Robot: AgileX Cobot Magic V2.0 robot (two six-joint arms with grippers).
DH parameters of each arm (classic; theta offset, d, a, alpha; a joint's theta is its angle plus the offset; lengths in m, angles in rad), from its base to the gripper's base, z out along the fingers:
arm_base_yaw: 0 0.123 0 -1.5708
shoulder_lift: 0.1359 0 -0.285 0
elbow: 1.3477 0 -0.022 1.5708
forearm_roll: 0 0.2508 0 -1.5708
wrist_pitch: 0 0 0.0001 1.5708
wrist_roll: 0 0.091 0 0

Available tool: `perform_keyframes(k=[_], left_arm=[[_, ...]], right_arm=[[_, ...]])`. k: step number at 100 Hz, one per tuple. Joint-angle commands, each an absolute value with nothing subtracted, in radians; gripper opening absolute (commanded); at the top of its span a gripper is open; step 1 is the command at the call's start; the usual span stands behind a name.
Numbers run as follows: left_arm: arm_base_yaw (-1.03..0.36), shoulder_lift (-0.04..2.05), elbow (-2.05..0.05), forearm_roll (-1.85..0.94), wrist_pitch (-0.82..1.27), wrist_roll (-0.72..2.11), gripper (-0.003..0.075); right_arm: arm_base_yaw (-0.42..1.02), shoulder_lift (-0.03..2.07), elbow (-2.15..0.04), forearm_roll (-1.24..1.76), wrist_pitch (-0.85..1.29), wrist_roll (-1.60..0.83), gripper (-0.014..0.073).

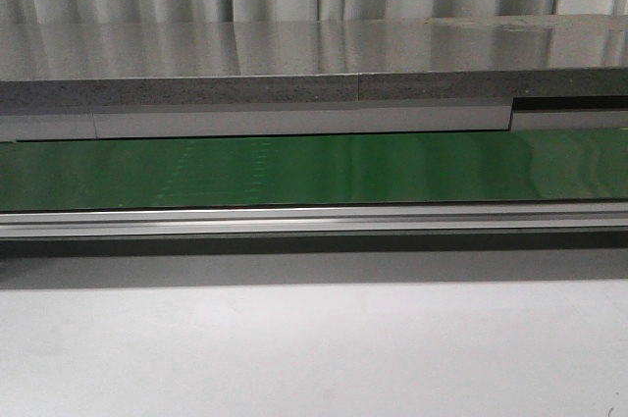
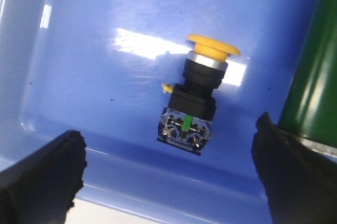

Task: Move button from left to right
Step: 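Lower the left gripper around the yellow push button and close it, then lift the button with the left gripper and set it on the belt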

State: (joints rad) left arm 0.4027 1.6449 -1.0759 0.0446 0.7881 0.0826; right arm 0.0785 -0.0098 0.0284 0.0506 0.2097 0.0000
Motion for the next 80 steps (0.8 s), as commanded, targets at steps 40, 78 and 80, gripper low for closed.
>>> perform_keyframes(k=[40, 78, 80], left_arm=[[0.405, 1.714, -1.108, 0.036, 0.702, 0.081, 0.0619], [0.405, 1.760, -1.108, 0.035, 0.651, 0.081, 0.0619], [0.405, 1.766, -1.108, 0.035, 0.651, 0.081, 0.0619]], right_arm=[[0.080, -0.031, 0.013, 0.039, 0.123, 0.000, -0.0067], [0.080, -0.031, 0.013, 0.039, 0.123, 0.000, -0.0067], [0.080, -0.031, 0.013, 0.039, 0.123, 0.000, -0.0067]])
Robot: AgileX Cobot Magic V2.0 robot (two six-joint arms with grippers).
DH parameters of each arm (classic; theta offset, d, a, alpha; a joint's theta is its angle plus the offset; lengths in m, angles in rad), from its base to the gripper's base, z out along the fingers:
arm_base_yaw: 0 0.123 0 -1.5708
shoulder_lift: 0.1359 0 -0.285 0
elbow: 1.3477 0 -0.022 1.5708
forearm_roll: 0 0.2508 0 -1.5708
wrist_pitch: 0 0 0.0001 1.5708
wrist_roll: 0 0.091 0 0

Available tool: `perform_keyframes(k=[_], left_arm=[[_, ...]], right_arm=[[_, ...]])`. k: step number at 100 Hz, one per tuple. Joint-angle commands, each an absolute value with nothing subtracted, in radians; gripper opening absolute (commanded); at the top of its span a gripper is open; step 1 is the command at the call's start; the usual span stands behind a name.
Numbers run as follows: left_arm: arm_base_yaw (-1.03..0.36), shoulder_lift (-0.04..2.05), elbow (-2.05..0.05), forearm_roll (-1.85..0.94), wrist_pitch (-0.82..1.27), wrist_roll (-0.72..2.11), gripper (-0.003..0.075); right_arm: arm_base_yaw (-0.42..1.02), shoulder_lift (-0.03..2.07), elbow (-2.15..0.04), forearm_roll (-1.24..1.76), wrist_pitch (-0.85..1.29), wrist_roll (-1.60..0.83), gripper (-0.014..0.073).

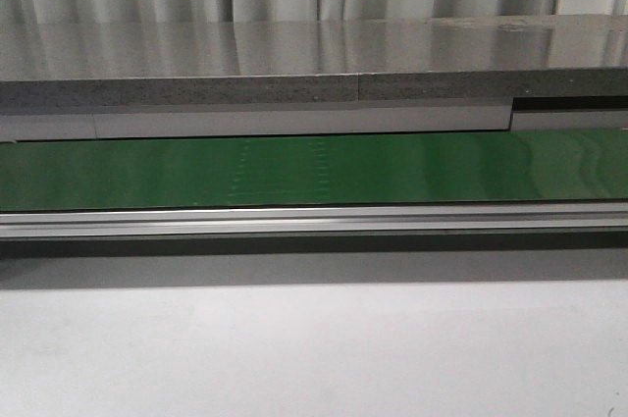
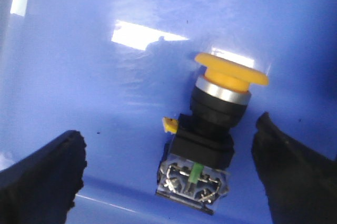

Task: Move button from left to right
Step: 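Lift the button with the left gripper and set it on the belt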

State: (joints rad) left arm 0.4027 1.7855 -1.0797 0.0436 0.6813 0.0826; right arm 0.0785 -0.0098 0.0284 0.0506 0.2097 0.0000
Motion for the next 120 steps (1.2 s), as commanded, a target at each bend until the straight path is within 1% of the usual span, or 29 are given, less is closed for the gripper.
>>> perform_keyframes(k=[1, 36, 42, 46, 53, 58, 70, 79, 86, 93, 106, 120], left_arm=[[0.405, 1.767, -1.108, 0.035, 0.651, 0.081, 0.0619], [0.405, 1.819, -1.108, 0.024, 0.638, 0.081, 0.0618], [0.405, 1.819, -1.108, 0.024, 0.638, 0.081, 0.0603], [0.405, 1.819, -1.108, 0.022, 0.638, 0.081, 0.0567], [0.405, 1.815, -1.108, 0.022, 0.638, 0.081, 0.0473], [0.405, 1.813, -1.108, 0.022, 0.638, 0.081, 0.0384], [0.405, 1.805, -1.121, 0.022, 0.657, 0.081, 0.0213], [0.405, 1.805, -1.154, 0.022, 0.707, 0.081, 0.0124], [0.405, 1.805, -1.193, 0.017, 0.759, 0.081, 0.0088], [0.405, 1.795, -1.236, 0.000, 0.804, 0.081, 0.0071], [0.390, 1.749, -1.288, -0.036, 0.850, 0.081, 0.0061], [0.335, 1.680, -1.299, -0.043, 0.863, 0.081, 0.0061]], right_arm=[[0.080, -0.031, 0.013, 0.039, 0.123, 0.000, -0.0067], [0.080, -0.031, 0.013, 0.039, 0.123, 0.000, -0.0067], [0.080, -0.031, 0.013, 0.039, 0.123, 0.000, -0.0067], [0.080, -0.031, 0.013, 0.039, 0.123, 0.000, -0.0067], [0.080, -0.031, 0.013, 0.039, 0.123, 0.000, -0.0067], [0.080, -0.031, 0.013, 0.039, 0.123, 0.000, -0.0067], [0.080, -0.031, 0.013, 0.039, 0.123, 0.000, -0.0067], [0.080, -0.031, 0.013, 0.039, 0.123, 0.000, -0.0067], [0.080, -0.031, 0.013, 0.039, 0.123, 0.000, -0.0067], [0.080, -0.031, 0.013, 0.039, 0.123, 0.000, -0.0067], [0.080, -0.031, 0.013, 0.039, 0.123, 0.000, -0.0067], [0.080, -0.031, 0.013, 0.039, 0.123, 0.000, -0.0067]])
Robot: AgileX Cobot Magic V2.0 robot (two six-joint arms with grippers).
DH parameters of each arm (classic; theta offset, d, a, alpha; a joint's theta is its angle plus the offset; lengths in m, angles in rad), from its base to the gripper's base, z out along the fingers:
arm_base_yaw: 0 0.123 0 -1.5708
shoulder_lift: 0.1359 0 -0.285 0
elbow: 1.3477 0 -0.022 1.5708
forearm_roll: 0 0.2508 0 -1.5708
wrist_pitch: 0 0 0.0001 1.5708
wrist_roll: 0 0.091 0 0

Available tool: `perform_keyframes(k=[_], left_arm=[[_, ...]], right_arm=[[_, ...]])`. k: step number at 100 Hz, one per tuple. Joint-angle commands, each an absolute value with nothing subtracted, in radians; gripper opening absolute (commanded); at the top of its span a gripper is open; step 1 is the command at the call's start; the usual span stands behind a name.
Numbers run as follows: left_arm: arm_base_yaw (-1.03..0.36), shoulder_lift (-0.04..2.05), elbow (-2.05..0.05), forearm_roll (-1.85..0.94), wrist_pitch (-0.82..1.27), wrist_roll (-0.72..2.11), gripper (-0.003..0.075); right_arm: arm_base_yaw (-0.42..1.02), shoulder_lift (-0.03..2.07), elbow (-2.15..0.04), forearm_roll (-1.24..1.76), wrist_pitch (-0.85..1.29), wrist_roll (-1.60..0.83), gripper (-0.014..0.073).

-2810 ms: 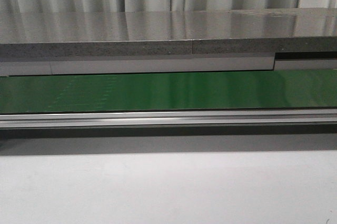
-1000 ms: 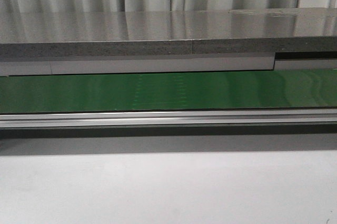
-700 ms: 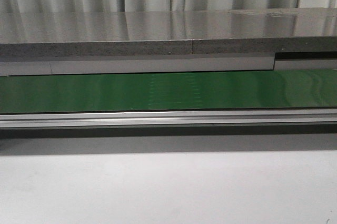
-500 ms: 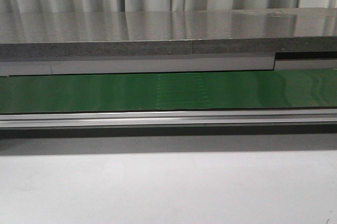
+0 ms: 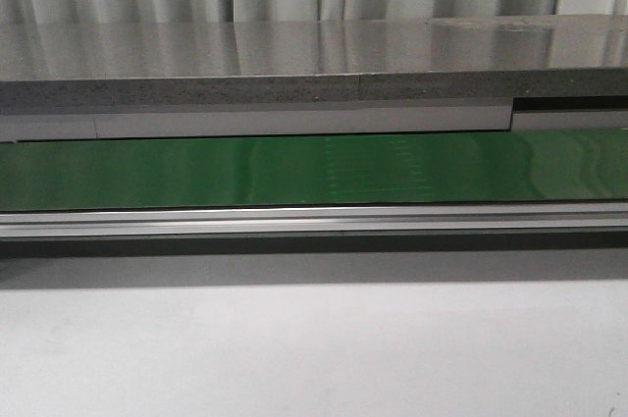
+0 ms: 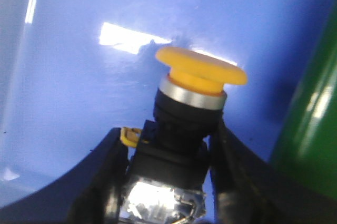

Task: Move button from left to right
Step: 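Lift the button with the left gripper and set it on the belt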

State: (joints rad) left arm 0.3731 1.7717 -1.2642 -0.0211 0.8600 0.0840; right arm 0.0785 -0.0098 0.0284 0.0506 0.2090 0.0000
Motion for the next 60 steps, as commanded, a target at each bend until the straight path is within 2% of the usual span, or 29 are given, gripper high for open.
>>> perform_keyframes(k=[1, 31, 49, 60], left_arm=[[0.329, 1.677, -1.299, -0.043, 0.867, 0.081, 0.0061], [0.191, 1.639, -1.302, -0.043, 0.882, 0.081, 0.0062], [0.158, 1.668, -1.302, -0.043, 0.887, 0.081, 0.0065], [0.154, 1.694, -1.302, -0.049, 0.891, 0.081, 0.0109]], right_arm=[[0.080, -0.031, 0.013, 0.039, 0.123, 0.000, -0.0067], [0.080, -0.031, 0.013, 0.039, 0.123, 0.000, -0.0067], [0.080, -0.031, 0.013, 0.039, 0.123, 0.000, -0.0067], [0.080, -0.031, 0.013, 0.039, 0.123, 0.000, -0.0067]])
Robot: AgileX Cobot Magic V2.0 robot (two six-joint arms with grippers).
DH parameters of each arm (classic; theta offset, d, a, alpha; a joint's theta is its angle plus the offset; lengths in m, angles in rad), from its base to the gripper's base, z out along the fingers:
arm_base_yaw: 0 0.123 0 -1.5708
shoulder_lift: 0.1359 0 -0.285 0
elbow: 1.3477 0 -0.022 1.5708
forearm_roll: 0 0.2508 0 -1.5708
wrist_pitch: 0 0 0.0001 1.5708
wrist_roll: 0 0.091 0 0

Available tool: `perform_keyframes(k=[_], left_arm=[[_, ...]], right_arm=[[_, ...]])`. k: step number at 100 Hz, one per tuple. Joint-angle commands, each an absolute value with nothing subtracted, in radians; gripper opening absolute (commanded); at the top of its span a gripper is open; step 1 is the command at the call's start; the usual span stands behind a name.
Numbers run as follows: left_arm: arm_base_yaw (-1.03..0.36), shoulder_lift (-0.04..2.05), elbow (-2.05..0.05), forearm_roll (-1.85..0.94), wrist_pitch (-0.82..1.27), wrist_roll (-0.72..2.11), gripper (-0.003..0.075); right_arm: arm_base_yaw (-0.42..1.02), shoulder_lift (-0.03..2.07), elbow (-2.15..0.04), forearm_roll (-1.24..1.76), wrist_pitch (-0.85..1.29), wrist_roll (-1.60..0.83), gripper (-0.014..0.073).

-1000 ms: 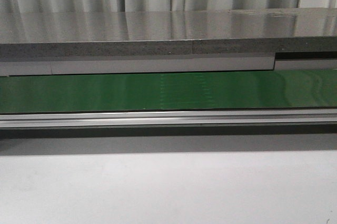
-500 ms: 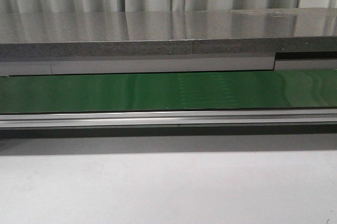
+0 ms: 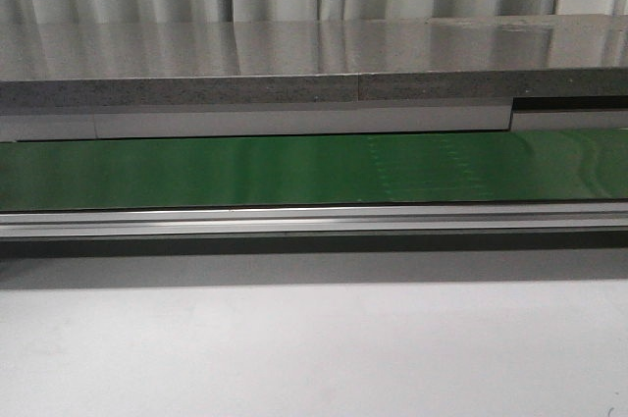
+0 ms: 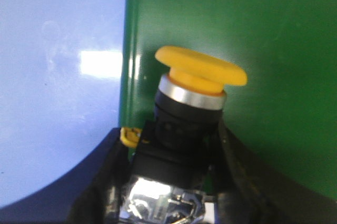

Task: Move button from left to right
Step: 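Lift the button with the left gripper and set it on the belt, then open the left gripper and raise it away from the button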

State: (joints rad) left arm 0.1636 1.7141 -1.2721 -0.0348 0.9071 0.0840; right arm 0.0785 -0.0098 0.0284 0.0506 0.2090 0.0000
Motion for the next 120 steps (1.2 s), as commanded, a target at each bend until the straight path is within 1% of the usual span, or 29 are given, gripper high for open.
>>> perform_keyframes(k=[1, 6, 13, 25, 32, 37, 42, 55, 72, 106, 120], left_arm=[[0.154, 1.697, -1.302, -0.049, 0.891, 0.081, 0.0114], [0.154, 1.704, -1.302, -0.056, 0.889, 0.081, 0.0164], [0.154, 1.706, -1.302, -0.069, 0.875, 0.081, 0.0258], [0.154, 1.706, -1.302, -0.084, 0.857, 0.081, 0.0442], [0.154, 1.706, -1.302, -0.084, 0.859, 0.081, 0.0517], [0.154, 1.706, -1.302, -0.084, 0.861, 0.081, 0.0546], [0.152, 1.706, -1.302, -0.085, 0.861, 0.081, 0.0557], [0.152, 1.692, -1.302, -0.089, 0.875, 0.083, 0.0557], [0.152, 1.624, -1.302, -0.133, 0.892, 0.102, 0.0557], [0.152, 1.420, -1.302, -0.240, 0.896, 0.199, 0.0557], [0.152, 1.312, -1.266, -0.312, 0.851, 0.256, 0.0556]], right_arm=[[0.080, -0.031, 0.013, 0.039, 0.123, 0.000, -0.0067], [0.080, -0.031, 0.013, 0.039, 0.123, 0.000, -0.0067], [0.080, -0.031, 0.013, 0.039, 0.123, 0.000, -0.0067], [0.080, -0.031, 0.013, 0.039, 0.123, 0.000, -0.0067], [0.080, -0.031, 0.013, 0.039, 0.123, 0.000, -0.0067], [0.080, -0.031, 0.013, 0.039, 0.123, 0.000, -0.0067], [0.080, -0.031, 0.013, 0.039, 0.123, 0.000, -0.0067], [0.080, -0.031, 0.013, 0.039, 0.123, 0.000, -0.0067], [0.080, -0.031, 0.013, 0.039, 0.123, 0.000, -0.0067], [0.080, -0.031, 0.013, 0.039, 0.123, 0.000, -0.0067], [0.080, -0.031, 0.013, 0.039, 0.123, 0.000, -0.0067]])
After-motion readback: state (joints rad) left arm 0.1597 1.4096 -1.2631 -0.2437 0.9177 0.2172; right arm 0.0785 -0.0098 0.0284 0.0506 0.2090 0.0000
